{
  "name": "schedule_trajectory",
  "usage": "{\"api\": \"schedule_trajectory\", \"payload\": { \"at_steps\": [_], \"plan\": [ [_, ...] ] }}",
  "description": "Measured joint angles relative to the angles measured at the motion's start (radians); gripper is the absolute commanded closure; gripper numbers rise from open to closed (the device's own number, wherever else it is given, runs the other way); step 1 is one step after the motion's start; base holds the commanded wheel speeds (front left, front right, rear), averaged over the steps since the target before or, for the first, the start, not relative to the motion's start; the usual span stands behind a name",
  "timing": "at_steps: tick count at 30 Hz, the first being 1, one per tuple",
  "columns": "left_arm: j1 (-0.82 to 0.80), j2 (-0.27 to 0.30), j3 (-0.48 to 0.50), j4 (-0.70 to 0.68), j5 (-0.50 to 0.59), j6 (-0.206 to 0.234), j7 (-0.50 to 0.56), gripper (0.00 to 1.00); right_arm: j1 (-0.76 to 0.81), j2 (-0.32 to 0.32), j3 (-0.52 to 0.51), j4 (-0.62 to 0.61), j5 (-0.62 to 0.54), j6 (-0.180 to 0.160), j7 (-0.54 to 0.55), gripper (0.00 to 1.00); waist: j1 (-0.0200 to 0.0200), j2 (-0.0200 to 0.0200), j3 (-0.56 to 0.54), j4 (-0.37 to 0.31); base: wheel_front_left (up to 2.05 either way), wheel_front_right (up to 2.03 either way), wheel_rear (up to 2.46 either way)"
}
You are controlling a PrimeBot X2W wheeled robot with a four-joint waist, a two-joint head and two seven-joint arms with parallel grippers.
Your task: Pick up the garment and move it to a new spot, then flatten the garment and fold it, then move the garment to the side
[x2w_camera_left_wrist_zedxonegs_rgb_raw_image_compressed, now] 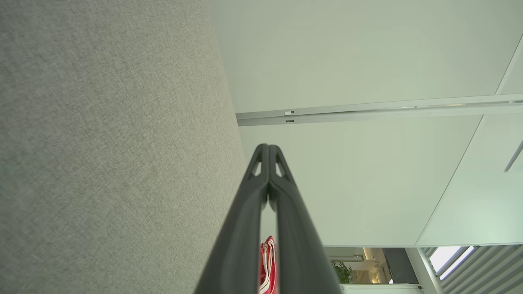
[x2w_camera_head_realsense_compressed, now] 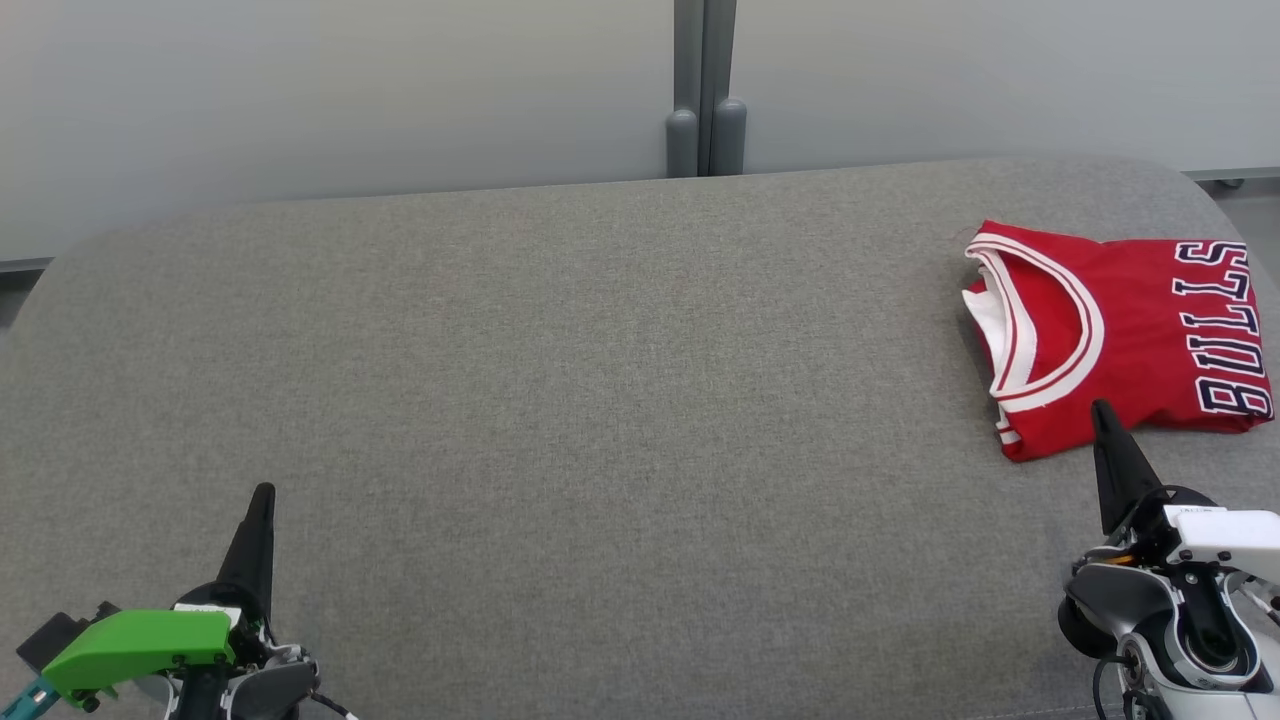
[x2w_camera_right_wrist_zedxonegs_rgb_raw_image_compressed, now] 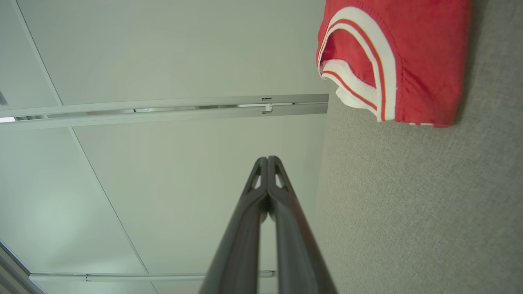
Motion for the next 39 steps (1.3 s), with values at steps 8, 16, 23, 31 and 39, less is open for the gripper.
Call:
{"api": "schedule_trajectory", "payload": {
  "at_steps": [8,16,23,31,39],
  "plan": [
    [0.000,0.000,0.000,0.001,0.000,0.000,0.000,1.00,0.000,0.000,-0.001,0.002,0.000,0.000,0.001,1.00,0.0000,0.0000,0.000,0.000,0.00,0.00,0.00],
    [0.000,0.000,0.000,0.002,0.000,-0.001,0.000,1.00,0.000,0.000,-0.002,0.004,0.000,0.000,0.001,1.00,0.0000,0.0000,0.000,0.000,0.00,0.00,0.00],
    [0.000,0.000,0.001,0.002,0.000,-0.001,0.000,1.00,0.000,0.000,-0.003,0.006,0.000,0.000,0.001,1.00,0.0000,0.0000,0.000,0.000,0.00,0.00,0.00],
    [-0.001,0.000,0.001,0.003,0.000,-0.001,0.001,1.00,0.000,0.000,-0.004,0.007,0.000,0.000,0.001,1.00,0.0000,0.0000,0.000,0.000,0.00,0.00,0.00],
    [-0.001,0.000,0.001,0.004,0.000,-0.001,0.001,1.00,-0.001,0.000,-0.005,0.009,0.000,0.000,0.003,1.00,0.0000,0.0000,0.000,0.000,0.00,0.00,0.00]
  ]
}}
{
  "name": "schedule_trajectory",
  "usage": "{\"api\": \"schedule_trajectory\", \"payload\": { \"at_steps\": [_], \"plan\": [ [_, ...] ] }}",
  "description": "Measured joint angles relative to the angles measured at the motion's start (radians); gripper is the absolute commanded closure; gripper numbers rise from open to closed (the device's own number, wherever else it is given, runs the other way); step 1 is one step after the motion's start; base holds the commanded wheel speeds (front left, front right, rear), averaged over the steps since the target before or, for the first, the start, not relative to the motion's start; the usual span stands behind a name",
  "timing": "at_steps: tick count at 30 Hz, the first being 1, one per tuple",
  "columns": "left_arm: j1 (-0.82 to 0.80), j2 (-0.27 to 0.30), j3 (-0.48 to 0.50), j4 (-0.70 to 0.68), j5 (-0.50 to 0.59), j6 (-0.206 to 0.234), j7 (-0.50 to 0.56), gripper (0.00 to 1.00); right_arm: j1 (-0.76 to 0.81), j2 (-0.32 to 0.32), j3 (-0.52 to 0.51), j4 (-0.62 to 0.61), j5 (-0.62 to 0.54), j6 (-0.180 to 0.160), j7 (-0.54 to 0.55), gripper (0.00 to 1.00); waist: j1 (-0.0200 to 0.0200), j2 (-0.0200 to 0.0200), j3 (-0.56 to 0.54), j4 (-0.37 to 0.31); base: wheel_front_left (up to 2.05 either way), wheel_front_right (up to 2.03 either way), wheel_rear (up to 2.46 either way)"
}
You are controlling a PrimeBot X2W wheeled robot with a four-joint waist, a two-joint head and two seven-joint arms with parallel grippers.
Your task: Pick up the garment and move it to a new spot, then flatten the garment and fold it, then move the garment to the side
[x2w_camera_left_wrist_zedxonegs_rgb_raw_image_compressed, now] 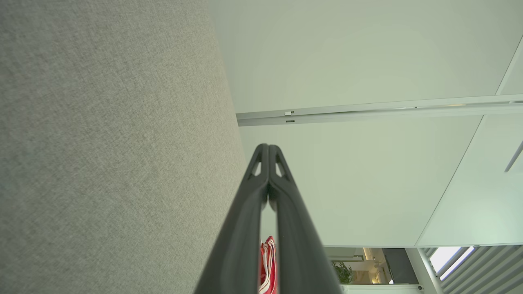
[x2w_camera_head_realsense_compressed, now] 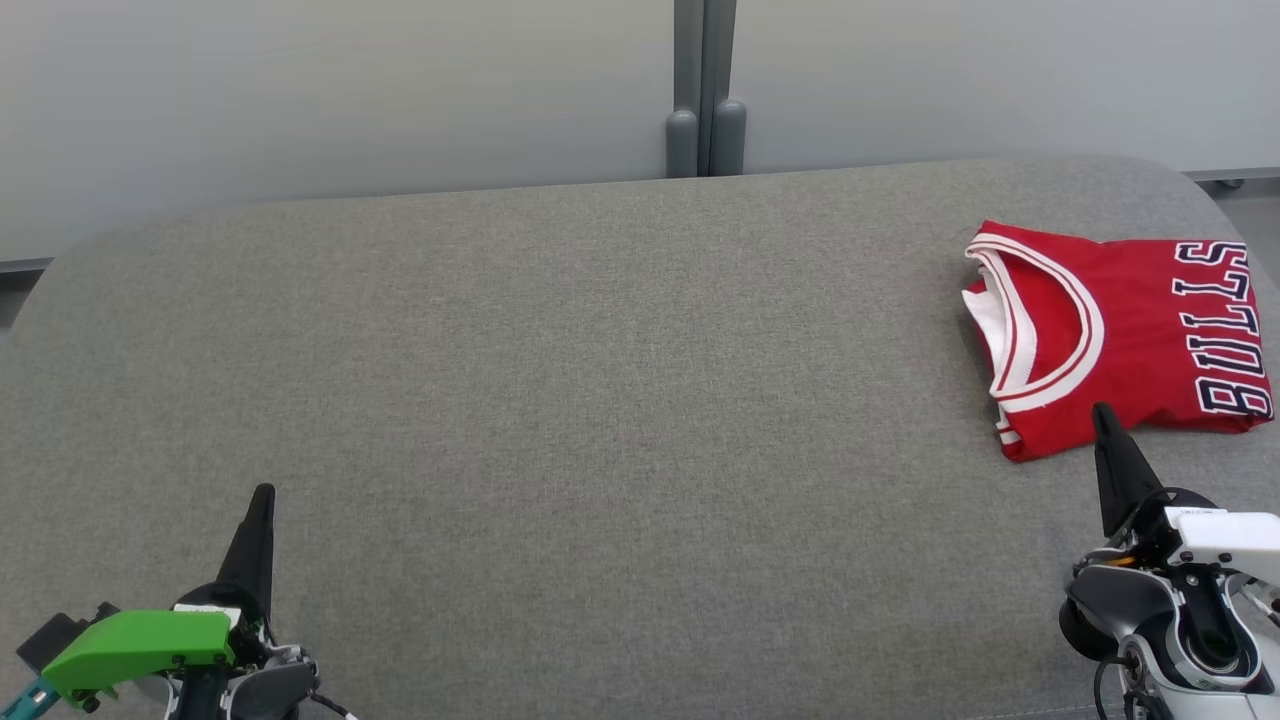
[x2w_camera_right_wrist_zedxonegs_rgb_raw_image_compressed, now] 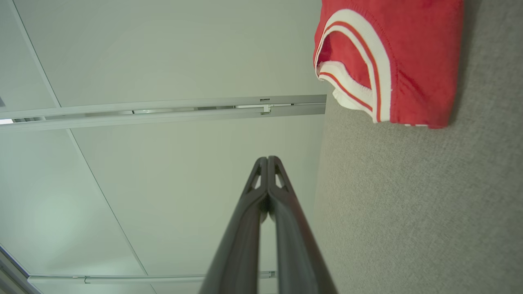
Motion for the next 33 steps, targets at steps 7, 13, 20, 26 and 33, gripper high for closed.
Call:
{"api": "schedule_trajectory", "payload": {
  "at_steps": [7,13,20,26,33],
  "plan": [
    [0.000,0.000,0.000,0.001,0.000,0.000,0.000,1.00,0.000,0.000,0.000,0.001,0.000,0.000,0.000,1.00,0.0000,0.0000,0.000,0.000,0.00,0.00,0.00],
    [0.000,0.000,0.001,0.001,0.000,0.000,0.000,1.00,0.000,0.000,-0.001,0.001,0.000,0.000,0.000,1.00,0.0000,0.0000,0.000,0.000,0.00,0.00,0.00],
    [-0.001,0.000,0.001,0.001,0.000,0.000,0.000,1.00,0.000,0.000,-0.001,0.002,0.000,0.000,0.000,1.00,0.0000,0.0000,0.000,0.000,0.00,0.00,0.00],
    [-0.003,0.000,0.001,0.002,0.000,-0.007,0.000,1.00,0.000,0.000,-0.002,0.003,0.000,0.000,0.000,1.00,0.0000,0.0000,0.000,0.000,0.00,0.00,0.00],
    [-0.004,0.000,0.001,0.002,0.000,-0.007,0.000,1.00,0.000,0.001,-0.003,0.004,0.000,0.000,0.000,1.00,0.0000,0.0000,0.000,0.000,0.00,0.00,0.00]
  ]
}}
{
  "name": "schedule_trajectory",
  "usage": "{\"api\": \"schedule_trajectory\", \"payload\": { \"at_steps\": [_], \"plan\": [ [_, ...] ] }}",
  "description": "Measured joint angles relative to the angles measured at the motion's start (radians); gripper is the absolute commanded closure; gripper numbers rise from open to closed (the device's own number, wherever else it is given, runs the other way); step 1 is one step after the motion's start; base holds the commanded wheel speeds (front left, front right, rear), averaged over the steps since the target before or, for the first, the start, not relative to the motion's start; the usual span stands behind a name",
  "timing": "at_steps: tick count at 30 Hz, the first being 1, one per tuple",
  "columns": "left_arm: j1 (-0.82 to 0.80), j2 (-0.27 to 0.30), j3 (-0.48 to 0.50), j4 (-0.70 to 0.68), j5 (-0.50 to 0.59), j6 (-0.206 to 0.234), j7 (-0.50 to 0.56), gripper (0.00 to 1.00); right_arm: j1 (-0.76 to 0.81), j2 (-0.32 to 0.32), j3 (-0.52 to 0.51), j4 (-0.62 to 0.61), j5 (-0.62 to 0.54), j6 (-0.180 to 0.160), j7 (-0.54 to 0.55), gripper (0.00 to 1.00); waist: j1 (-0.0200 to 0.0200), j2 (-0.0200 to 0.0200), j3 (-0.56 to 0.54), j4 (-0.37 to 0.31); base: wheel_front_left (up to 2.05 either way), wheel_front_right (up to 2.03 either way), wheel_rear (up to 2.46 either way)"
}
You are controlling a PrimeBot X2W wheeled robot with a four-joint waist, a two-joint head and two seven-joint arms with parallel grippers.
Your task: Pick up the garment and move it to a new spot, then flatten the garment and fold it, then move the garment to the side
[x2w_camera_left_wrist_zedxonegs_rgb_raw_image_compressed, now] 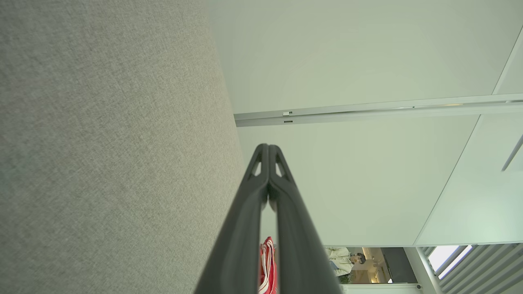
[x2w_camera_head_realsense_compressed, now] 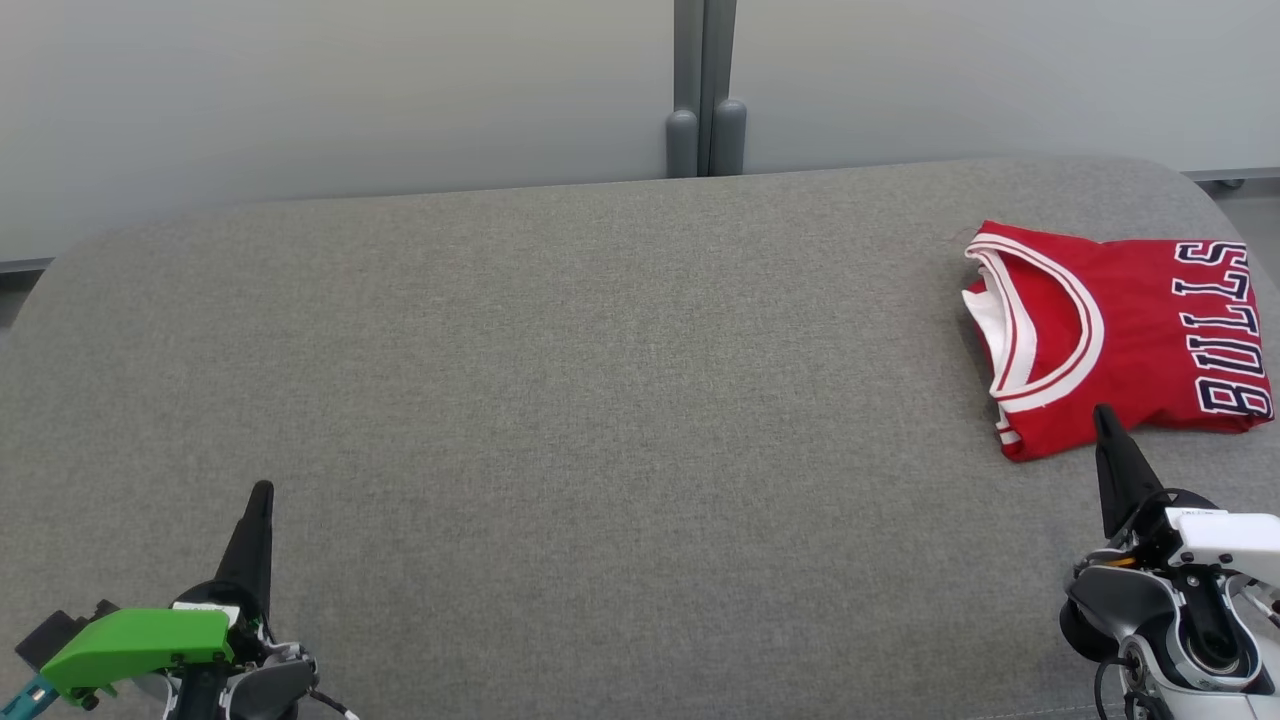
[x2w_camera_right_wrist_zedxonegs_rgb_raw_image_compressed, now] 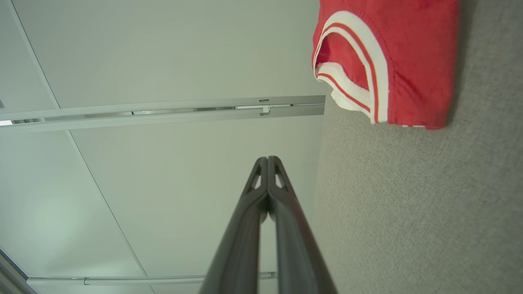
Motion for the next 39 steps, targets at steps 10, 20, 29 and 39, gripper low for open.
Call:
{"api": "schedule_trajectory", "payload": {
  "at_steps": [10,20,29,39],
  "plan": [
    [-0.001,0.000,0.001,0.000,0.000,0.000,0.000,1.00,0.000,0.000,-0.001,0.001,0.000,0.000,0.000,1.00,0.0000,0.0000,0.000,0.000,0.00,0.00,0.00],
    [-0.001,0.000,0.001,0.000,0.000,0.000,0.000,1.00,0.000,0.001,-0.002,0.001,0.000,0.000,0.000,1.00,0.0000,0.0001,0.000,0.000,0.00,0.00,0.00],
    [-0.002,0.000,0.002,0.000,0.000,0.000,0.000,1.00,0.000,0.001,-0.003,0.001,0.000,0.000,0.000,1.00,0.0000,0.0000,0.000,0.000,0.00,0.00,0.00],
    [-0.002,0.000,0.002,0.000,0.000,0.000,0.007,1.00,0.000,0.001,-0.005,0.001,0.000,0.000,0.000,1.00,0.0000,0.0001,0.000,0.000,0.00,0.00,0.00]
  ]
}}
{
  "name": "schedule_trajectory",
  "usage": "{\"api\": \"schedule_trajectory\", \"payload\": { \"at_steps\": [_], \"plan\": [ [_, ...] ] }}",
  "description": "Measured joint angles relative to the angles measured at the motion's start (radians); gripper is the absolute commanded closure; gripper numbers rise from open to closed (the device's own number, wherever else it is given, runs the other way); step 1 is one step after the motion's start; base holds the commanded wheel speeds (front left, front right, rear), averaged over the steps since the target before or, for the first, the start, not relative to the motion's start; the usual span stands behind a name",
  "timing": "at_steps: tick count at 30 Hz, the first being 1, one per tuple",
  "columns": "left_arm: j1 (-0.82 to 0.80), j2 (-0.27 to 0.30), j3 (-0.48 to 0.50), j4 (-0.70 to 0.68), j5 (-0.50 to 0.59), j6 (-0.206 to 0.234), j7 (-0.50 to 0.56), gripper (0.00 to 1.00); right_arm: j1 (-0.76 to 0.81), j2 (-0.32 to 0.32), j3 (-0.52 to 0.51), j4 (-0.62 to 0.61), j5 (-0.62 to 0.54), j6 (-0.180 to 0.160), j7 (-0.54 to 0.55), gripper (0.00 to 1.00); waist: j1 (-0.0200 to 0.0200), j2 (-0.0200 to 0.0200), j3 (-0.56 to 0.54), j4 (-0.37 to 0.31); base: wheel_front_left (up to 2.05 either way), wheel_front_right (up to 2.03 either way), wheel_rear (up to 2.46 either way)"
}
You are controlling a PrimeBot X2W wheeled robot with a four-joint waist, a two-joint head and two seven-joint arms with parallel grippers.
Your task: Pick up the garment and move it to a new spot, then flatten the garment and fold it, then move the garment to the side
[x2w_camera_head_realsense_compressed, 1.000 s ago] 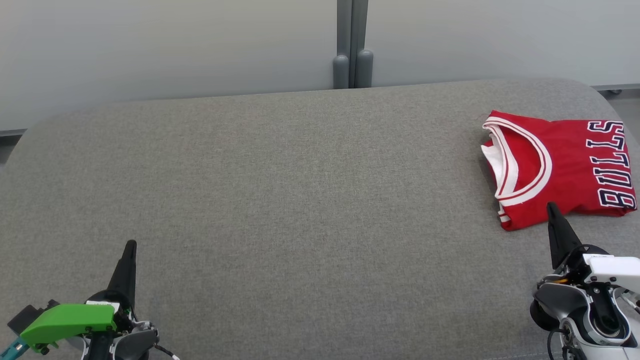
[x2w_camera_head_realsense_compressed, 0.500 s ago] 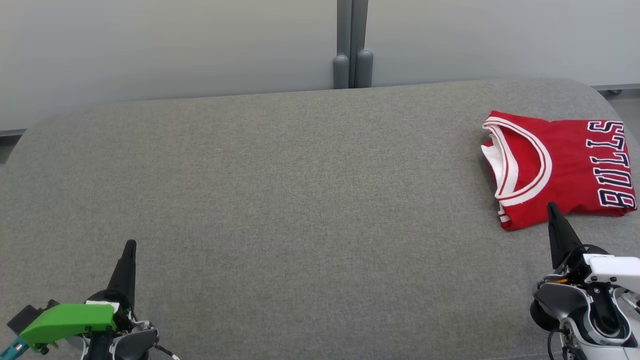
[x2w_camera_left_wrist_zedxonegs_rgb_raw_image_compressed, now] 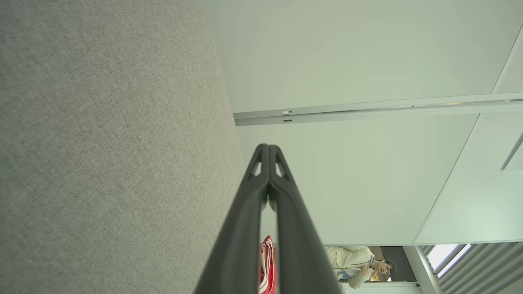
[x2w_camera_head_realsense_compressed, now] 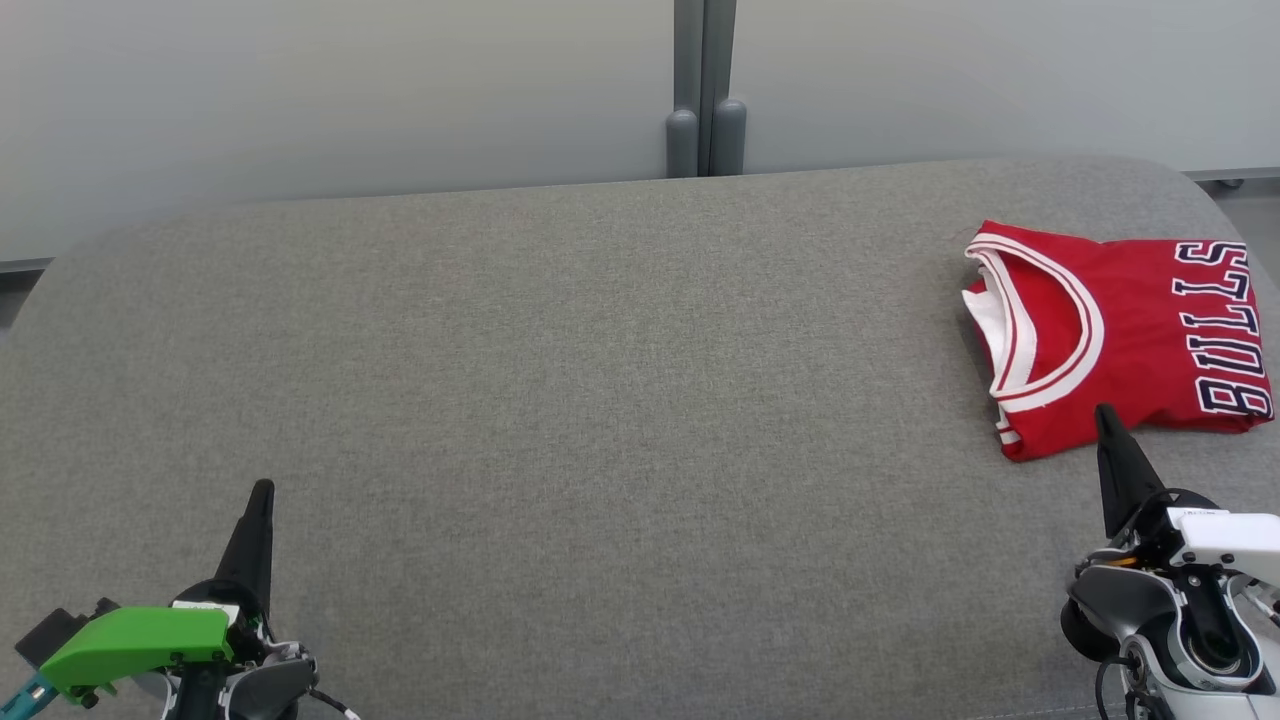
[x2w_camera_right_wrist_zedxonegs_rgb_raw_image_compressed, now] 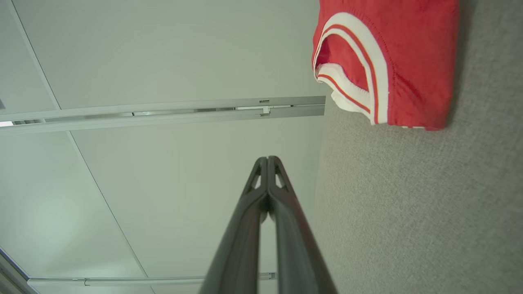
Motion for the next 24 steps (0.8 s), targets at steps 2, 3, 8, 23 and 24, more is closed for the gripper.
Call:
{"api": "schedule_trajectory", "payload": {
  "at_steps": [2,3,8,23,24],
  "plan": [
    [0.000,0.000,0.000,0.000,0.000,0.000,0.000,1.00,0.000,0.000,0.000,0.000,0.000,0.000,0.004,1.00,0.0000,0.0000,0.000,0.000,0.00,0.00,0.00],
    [0.000,0.000,0.000,0.000,0.000,0.000,0.000,1.00,0.000,0.000,0.000,0.000,0.000,0.000,0.005,1.00,0.0000,0.0000,0.000,0.000,0.00,0.00,0.00],
    [0.000,0.000,0.000,-0.001,0.000,0.000,0.000,1.00,0.000,0.000,-0.001,0.000,0.000,0.000,0.005,1.00,0.0000,0.0000,0.000,0.000,0.00,0.00,0.00],
    [0.000,0.000,0.001,-0.002,0.000,0.000,0.000,1.00,0.000,0.001,-0.002,-0.001,-0.001,0.004,0.006,1.00,0.0000,0.0000,0.000,0.000,0.00,0.00,0.00],
    [0.000,0.000,0.001,-0.002,0.000,0.000,0.000,1.00,0.000,0.001,-0.002,-0.001,-0.001,0.004,0.006,1.00,0.0000,0.0000,0.000,0.000,0.00,0.00,0.00]
  ]
}}
